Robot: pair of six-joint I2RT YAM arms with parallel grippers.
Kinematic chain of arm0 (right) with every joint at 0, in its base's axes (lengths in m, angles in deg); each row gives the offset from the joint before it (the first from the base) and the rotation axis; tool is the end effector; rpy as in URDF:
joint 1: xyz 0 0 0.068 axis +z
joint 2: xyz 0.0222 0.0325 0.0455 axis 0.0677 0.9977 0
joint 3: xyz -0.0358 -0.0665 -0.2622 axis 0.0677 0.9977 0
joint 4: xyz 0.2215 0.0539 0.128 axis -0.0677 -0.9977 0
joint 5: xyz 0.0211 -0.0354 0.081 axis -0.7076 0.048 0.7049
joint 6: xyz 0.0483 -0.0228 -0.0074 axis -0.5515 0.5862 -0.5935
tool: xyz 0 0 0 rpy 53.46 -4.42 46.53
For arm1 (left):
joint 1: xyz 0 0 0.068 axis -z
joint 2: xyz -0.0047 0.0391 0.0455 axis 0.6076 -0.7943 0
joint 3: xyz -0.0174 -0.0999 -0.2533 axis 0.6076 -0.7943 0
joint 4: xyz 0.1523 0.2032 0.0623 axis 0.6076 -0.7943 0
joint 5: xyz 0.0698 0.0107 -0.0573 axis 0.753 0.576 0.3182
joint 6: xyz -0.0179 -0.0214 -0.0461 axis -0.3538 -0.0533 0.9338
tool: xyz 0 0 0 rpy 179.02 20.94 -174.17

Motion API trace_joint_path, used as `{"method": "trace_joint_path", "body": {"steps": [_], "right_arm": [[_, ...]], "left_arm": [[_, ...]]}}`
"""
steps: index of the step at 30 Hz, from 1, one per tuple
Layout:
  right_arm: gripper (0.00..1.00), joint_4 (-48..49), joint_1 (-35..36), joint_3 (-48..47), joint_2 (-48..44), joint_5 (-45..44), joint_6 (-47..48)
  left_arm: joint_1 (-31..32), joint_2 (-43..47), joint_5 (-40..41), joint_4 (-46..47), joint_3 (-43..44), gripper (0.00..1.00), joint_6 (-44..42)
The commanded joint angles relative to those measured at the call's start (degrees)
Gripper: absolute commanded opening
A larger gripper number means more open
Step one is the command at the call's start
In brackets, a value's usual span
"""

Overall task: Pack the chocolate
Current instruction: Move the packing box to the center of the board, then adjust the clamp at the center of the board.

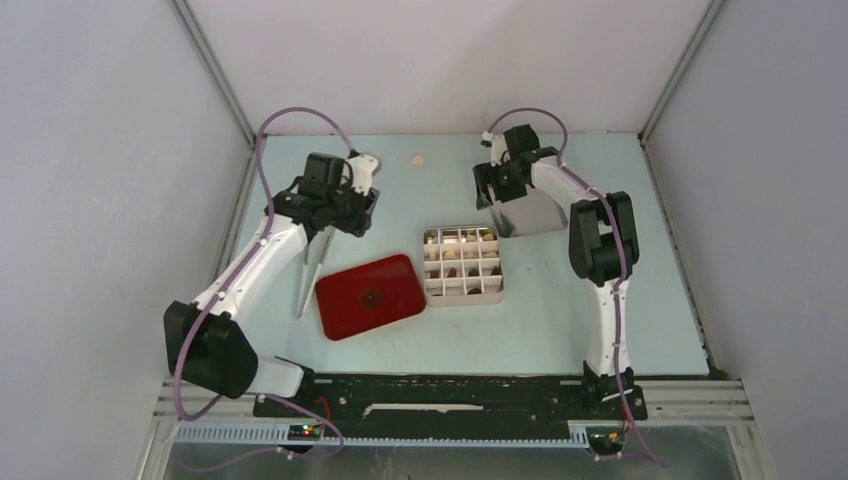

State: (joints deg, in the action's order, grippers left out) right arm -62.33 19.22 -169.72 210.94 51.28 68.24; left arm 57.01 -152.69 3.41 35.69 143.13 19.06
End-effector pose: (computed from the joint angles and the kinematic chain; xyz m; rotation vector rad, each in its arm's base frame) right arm 0.4656 0.1392 0.1836 -0.4964 2.5431 0.4968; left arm 0.2797 -0.1038 0.3158 0.6717 2.2677 -0.2097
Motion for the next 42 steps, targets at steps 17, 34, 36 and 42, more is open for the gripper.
{"method": "trace_joint_path", "body": {"steps": [17,34,36,42], "right_arm": [[0.83,13.07,-4.21,24.10,-38.54,12.47,-1.41],[0.82,15.68,-4.79,28.27,-39.94,15.04,-1.36],[0.82,15.77,-4.87,28.52,-39.50,15.56,-0.88],[0.82,15.85,-4.80,29.30,-38.84,20.48,2.05]], "left_arm": [[-29.35,2.40,3.82,0.45,-20.74,0.44,-1.86],[-29.44,-13.74,-0.47,6.76,-17.04,0.09,0.36],[-29.44,-13.34,-1.55,6.83,-16.84,0.01,-0.53],[-29.33,-7.70,-5.12,6.03,-14.05,0.00,-4.21]]}}
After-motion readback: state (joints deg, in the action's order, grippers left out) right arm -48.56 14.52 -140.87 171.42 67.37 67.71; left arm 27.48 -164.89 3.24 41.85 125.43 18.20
